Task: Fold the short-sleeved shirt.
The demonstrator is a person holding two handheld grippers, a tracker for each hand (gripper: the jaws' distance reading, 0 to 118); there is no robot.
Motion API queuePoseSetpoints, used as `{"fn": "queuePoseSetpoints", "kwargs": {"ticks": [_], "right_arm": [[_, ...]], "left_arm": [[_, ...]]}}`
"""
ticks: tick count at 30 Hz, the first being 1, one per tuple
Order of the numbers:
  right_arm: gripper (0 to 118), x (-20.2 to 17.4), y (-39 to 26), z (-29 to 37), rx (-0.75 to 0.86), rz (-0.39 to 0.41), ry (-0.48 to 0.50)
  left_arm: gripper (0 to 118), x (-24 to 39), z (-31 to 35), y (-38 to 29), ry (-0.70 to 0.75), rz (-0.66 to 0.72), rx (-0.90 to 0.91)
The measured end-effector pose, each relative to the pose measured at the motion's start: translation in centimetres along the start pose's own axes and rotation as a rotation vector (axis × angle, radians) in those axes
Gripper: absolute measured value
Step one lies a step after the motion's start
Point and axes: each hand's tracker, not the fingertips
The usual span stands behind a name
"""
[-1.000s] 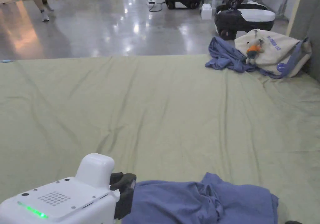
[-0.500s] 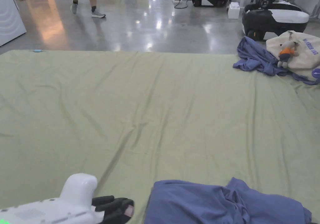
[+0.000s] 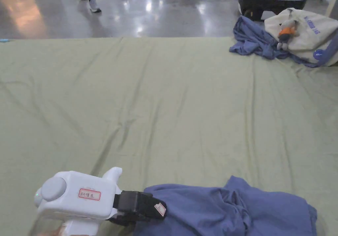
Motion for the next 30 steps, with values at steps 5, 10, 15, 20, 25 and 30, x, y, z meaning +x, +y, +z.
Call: {"fn": "queuePoseSetpoints", "kwargs": {"ticks": [5,10,15,20,25,30], "right_arm": [[2,0.4,-0.2,-0.6,-0.011,-0.009,0.006],[2,0.0,-0.5,-0.5,-0.017,-0.002,0.018],[2,0.3,-0.8,0.1,-0.015,-0.009,0.013],[2,0.8,-1.1,1.3,0.003,-0.024,0.001],[2,1.3,-1.5,2.1,0.011,-0.034,-0.007],[2,1.8,-1.8,2.9,0.021,-0.046,-0.012]], "left_arm": [[87,1.6,-1.2,0.1,0.003,0.006,0.003],[21,3.1,-1.6,-0.3,0.038,-0.08,0.009],[21,4.5,-1.0,-0.6,0.053,-0.088,0.004],[21,6.5,-0.1,-1.0,0.074,-0.109,0.01],[21,8.2,0.5,-0.9,0.105,-0.152,0.022],[21,9.4,0.5,-0.9,0.129,-0.162,0.019]]}}
